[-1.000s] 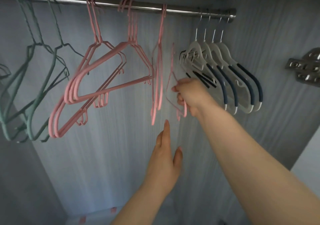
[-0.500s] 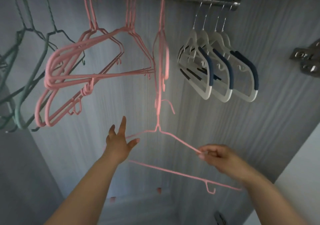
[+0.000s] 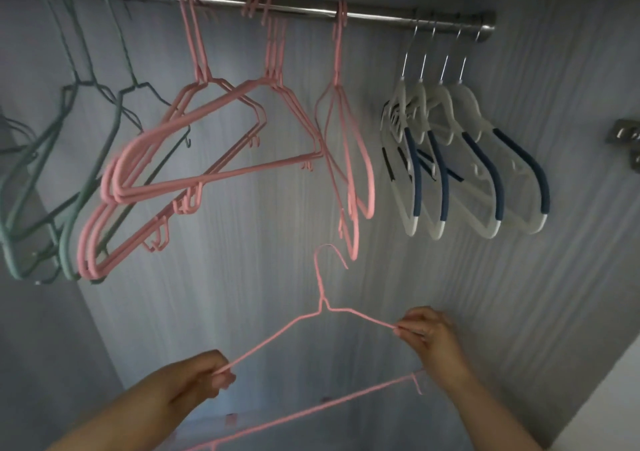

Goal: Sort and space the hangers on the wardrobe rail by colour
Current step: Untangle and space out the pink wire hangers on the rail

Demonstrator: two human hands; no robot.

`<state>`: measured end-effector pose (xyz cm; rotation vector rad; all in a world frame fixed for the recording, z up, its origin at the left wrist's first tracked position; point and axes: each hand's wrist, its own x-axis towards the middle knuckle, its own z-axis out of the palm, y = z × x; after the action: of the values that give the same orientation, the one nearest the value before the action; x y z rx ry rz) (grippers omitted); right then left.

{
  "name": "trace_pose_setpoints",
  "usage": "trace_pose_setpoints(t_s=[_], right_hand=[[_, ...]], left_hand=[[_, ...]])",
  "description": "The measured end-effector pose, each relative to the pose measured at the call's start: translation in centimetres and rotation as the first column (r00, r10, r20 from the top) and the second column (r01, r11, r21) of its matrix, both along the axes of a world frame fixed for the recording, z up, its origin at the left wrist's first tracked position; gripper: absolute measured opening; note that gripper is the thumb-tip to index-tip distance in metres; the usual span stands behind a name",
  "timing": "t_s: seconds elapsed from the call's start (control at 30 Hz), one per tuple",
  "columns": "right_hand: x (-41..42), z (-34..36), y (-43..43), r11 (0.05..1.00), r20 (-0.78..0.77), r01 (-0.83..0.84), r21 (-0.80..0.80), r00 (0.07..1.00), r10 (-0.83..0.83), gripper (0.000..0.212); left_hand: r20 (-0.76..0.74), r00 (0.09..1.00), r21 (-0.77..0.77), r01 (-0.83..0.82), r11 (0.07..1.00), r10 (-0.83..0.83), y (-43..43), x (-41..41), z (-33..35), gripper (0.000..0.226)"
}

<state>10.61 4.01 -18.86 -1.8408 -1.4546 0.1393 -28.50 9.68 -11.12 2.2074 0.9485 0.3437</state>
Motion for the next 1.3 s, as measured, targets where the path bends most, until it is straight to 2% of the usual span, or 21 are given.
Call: trace_pose_setpoints(t_s=[0.03, 0.07, 0.17, 0.23, 0.33, 0.4, 0.5, 0.6, 0.67, 0.73, 0.77, 0.8, 0.83, 0.87, 0.9, 0.97, 1.0, 1.03, 1.1, 1.23, 1.3], right_hand=[[-0.8, -0.2, 0.7, 1.000, 0.015, 0.020, 0.018, 1.000, -0.020, 0.012], [-1.7, -0.2, 1.4, 0.999, 0.039, 0.038, 0.031, 0.998, -0.039, 0.010], [-4.9, 1.7, 2.8, 0.996, 0.059, 0.060, -0.059, 0.997, -0.057, 0.028], [-7.0, 3.5, 3.0, 0.996, 0.103, 0.002, -0.090, 0.995, 0.007, 0.047], [-9.7, 7.2, 2.7, 0.990, 0.129, -0.142, -0.011, 0.981, 0.143, 0.056], [-10.6, 9.4, 1.9, 0.981, 0.136, -0.194, 0.011, 0.972, 0.191, 0.053], [-10.9, 11.5, 0.4, 0.981, 0.077, -0.193, 0.024, 0.979, 0.190, 0.042], [-12.1, 13.6, -2.2, 0.957, -0.044, -0.180, 0.226, 0.980, 0.194, 0.026], [-13.6, 15.8, -4.7, 0.880, -0.066, -0.135, 0.456, 0.981, 0.184, 0.018], [-14.9, 19.0, -7.2, 0.689, 0.069, -0.125, 0.714, 0.992, 0.108, 0.018], [-15.3, 20.6, -8.0, 0.583, 0.146, -0.151, 0.798, 0.988, 0.056, 0.016], [-15.3, 22.1, -8.4, 0.519, 0.182, -0.175, 0.836, 0.983, 0.038, 0.015], [-15.4, 23.9, -8.4, 0.527, 0.161, -0.170, 0.833, 0.985, 0.062, 0.016], [-15.4, 25.9, -8.0, 0.592, 0.101, -0.146, 0.793, 0.989, 0.110, 0.022], [-15.5, 27.9, -7.4, 0.697, 0.026, -0.114, 0.708, 0.990, 0.135, 0.030], [-15.3, 30.8, -5.2, 0.904, -0.116, -0.026, 0.426, 0.990, 0.082, 0.038], [-15.3, 31.7, -3.7, 0.958, -0.166, -0.006, 0.288, 0.984, 0.057, 0.036], [-15.5, 32.2, -2.1, 0.981, -0.197, -0.015, 0.195, 0.979, 0.054, 0.028], [-16.2, 32.3, 0.7, 0.991, -0.247, -0.036, 0.127, 0.967, 0.067, 0.014], [-17.7, 30.7, 5.1, 0.988, -0.283, -0.103, 0.112, 0.950, 0.131, 0.026], [-19.2, 30.0, 6.7, 0.980, -0.313, -0.148, 0.135, 0.932, 0.184, 0.030]], left_hand=[[0.052, 0.999, -0.037, 0.001, 0.999, 0.001, -1.1, -0.2, 0.2, 0.033], [0.043, 0.999, -0.033, -0.002, 0.999, 0.004, -2.0, -0.3, 0.4, 0.033], [0.006, 1.000, 0.087, -0.022, 0.996, 0.022, -3.3, -0.1, -0.1, 0.030], [0.035, 0.997, 0.080, -0.071, 0.994, 0.068, -3.7, 0.8, 0.0, 0.013], [0.119, 0.968, 0.024, -0.225, 0.974, 0.220, -3.9, 2.3, 1.5, 0.017], [0.133, 0.952, 0.027, -0.281, 0.959, 0.275, -3.7, 3.3, 1.9, 0.019], [0.116, 0.955, 0.143, -0.289, 0.946, 0.274, -3.0, 4.4, 2.4, 0.019], [0.097, 0.955, 0.200, -0.294, 0.935, 0.279, -2.4, 5.1, 2.4, 0.020], [0.065, 0.952, 0.217, -0.307, 0.927, 0.300, -2.2, 5.7, 2.4, 0.019], [0.049, 0.943, 0.185, -0.332, 0.925, 0.329, -2.2, 6.1, 2.2, 0.017], [0.042, 0.941, 0.171, -0.338, 0.926, 0.336, -2.1, 6.4, 2.1, 0.016], [0.033, 0.940, 0.168, -0.339, 0.926, 0.339, -2.1, 6.7, 2.0, 0.016], [0.024, 0.939, 0.171, -0.341, 0.925, 0.342, -2.1, 7.1, 1.9, 0.016], [0.019, 0.939, 0.178, -0.342, 0.923, 0.345, -2.1, 7.4, 1.7, 0.016], [0.022, 0.936, 0.184, -0.349, 0.919, 0.352, -2.1, 7.7, 1.6, 0.015], [0.028, 0.930, 0.202, -0.364, 0.909, 0.366, -2.2, 8.3, 1.6, 0.014], [0.031, 0.927, 0.211, -0.372, 0.904, 0.374, -2.3, 8.5, 1.6, 0.015], [0.037, 0.924, 0.217, -0.378, 0.900, 0.379, -2.5, 8.8, 1.8, 0.015], [0.046, 0.921, 0.238, -0.386, 0.891, 0.387, -3.0, 9.1, 2.1, 0.017], [0.020, 0.903, 0.280, -0.417, 0.864, 0.430, -4.5, 9.6, 3.1, 0.044], [0.008, 0.893, 0.289, -0.434, 0.854, 0.451, -5.3, 9.6, 3.3, 0.047]])
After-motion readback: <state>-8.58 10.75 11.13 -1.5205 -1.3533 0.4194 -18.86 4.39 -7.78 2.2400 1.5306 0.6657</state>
